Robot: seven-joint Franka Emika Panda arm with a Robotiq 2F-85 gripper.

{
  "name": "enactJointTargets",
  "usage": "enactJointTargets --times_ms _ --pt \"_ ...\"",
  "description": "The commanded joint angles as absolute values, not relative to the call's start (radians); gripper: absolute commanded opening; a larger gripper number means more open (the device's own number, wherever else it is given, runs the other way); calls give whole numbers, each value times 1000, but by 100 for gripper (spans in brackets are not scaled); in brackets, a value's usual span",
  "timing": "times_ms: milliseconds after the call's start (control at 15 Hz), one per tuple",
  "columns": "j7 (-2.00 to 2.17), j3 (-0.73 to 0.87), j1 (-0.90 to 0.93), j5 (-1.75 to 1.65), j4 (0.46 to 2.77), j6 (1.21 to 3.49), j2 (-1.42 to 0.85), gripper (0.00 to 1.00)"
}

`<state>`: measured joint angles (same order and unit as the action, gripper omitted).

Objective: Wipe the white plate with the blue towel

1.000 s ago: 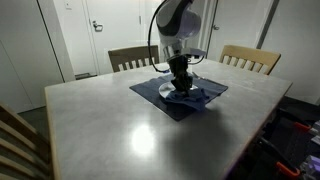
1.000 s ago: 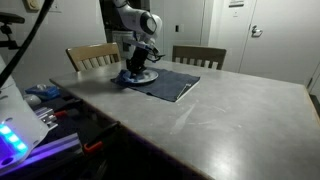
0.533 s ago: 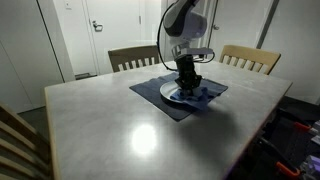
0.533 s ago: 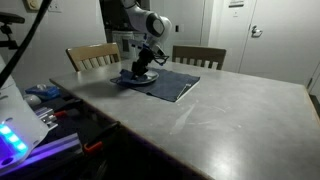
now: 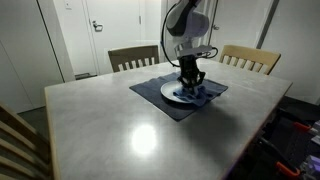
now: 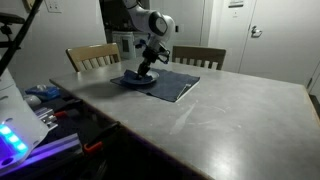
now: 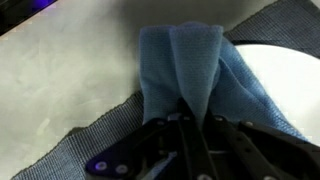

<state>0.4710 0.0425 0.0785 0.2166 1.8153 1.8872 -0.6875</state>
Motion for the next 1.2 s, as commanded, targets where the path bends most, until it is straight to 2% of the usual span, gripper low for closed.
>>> enactJointTargets --times_ms 0,533,1133 --pt "545 67 135 156 1795 1962 -709 3" --pt "493 29 199 17 1655 1970 -761 3" --pt "104 -66 140 43 1676 1936 -736 3"
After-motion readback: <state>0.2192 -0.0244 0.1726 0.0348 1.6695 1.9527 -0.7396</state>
